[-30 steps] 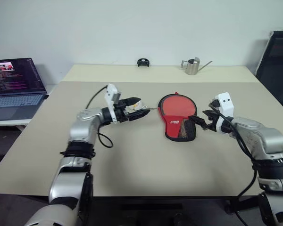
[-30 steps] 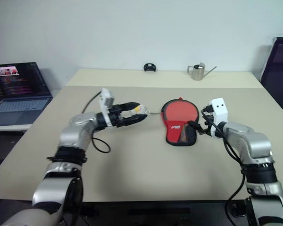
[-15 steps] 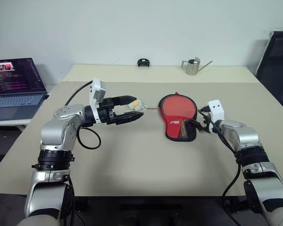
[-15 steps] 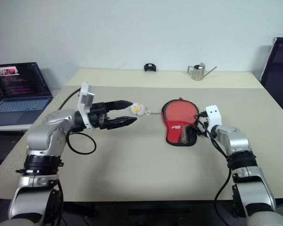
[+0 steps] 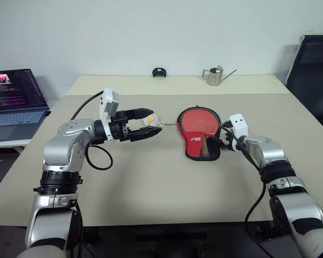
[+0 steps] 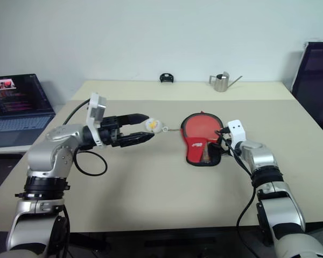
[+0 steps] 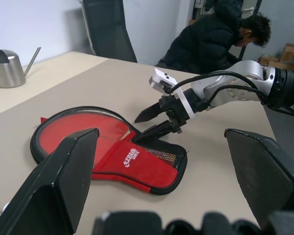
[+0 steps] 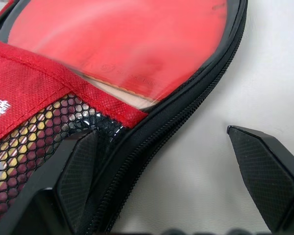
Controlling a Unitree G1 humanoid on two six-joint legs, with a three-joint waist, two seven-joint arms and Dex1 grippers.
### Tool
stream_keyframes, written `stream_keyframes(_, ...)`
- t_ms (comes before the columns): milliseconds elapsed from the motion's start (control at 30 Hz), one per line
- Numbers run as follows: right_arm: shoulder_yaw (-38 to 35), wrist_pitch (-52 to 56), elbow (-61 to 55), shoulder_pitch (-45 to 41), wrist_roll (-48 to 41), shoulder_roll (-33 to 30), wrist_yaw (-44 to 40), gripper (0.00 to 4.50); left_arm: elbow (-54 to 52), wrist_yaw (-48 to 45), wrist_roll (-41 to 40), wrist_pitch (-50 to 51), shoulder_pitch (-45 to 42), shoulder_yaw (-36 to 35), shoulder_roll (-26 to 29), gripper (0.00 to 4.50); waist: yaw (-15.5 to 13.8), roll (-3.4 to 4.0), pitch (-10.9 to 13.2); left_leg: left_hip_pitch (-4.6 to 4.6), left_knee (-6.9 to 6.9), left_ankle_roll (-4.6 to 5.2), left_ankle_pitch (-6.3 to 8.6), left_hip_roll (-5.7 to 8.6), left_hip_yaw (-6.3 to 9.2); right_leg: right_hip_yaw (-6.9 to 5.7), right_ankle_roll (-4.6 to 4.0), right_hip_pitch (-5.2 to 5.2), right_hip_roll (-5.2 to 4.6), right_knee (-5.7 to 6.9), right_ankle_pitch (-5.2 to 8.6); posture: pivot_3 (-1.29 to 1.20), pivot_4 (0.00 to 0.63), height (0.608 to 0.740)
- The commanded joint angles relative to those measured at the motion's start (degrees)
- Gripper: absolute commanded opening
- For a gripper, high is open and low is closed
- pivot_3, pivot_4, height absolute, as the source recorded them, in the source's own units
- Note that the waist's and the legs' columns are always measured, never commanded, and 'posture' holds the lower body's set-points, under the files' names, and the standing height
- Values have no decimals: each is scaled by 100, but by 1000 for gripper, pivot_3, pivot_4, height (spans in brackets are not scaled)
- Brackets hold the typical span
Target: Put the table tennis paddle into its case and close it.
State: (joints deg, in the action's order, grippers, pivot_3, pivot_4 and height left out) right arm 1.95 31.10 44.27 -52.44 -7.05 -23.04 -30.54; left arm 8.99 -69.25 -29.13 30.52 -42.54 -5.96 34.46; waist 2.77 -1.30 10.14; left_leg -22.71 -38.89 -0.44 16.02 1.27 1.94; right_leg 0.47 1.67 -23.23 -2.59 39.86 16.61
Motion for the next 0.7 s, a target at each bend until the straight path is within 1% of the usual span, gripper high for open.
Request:
stream_keyframes(33,252,15,319,-42,228,129,-237,4482,-82,36,-62,-125,-90,-64,56,4500,18,-1,-1,4,0,0,0,-1,-4,4,0,0,0,3,0,0,150,740)
stream_keyframes(67,285,3,371,-60,268,158,-300,4482,-94,40,-62,-127,-77,-66,59,4500,30,-1,-1,7,0,0,0,-2,-7,7,0,0,1,5,0,0,150,740)
stream_keyframes(167,309,-29,518,-110,351,245,-368,3895,-114,52,-60,-135,-51,-66,62,4500,57,-3,-2,15,1,1,0,-6,-18,21,0,1,6,9,0,0,150,740)
stream_keyframes(400,372,-61,674,-157,478,462,-412,1567,-109,53,-31,-184,13,-64,106,4500,73,-20,-15,38,2,1,1,-15,-39,42,-1,8,15,17,-1,0,150,740)
stream_keyframes(533,333,-73,729,-177,542,540,-375,483,-102,37,-18,-210,48,-72,152,4500,76,-29,-21,61,3,1,2,-24,-46,49,-5,23,24,17,-6,0,150,740)
stream_keyframes(600,307,-52,727,-176,539,564,-349,67,-109,16,7,-228,89,-65,202,4500,81,-29,-21,90,6,1,3,-32,-47,48,-6,53,30,12,-6,0,150,740)
stream_keyframes(700,191,93,628,-154,452,583,-298,20,-154,-108,48,-234,263,-22,365,4500,90,-29,-20,116,10,1,4,-42,-48,46,-8,78,38,9,-7,0,150,740)
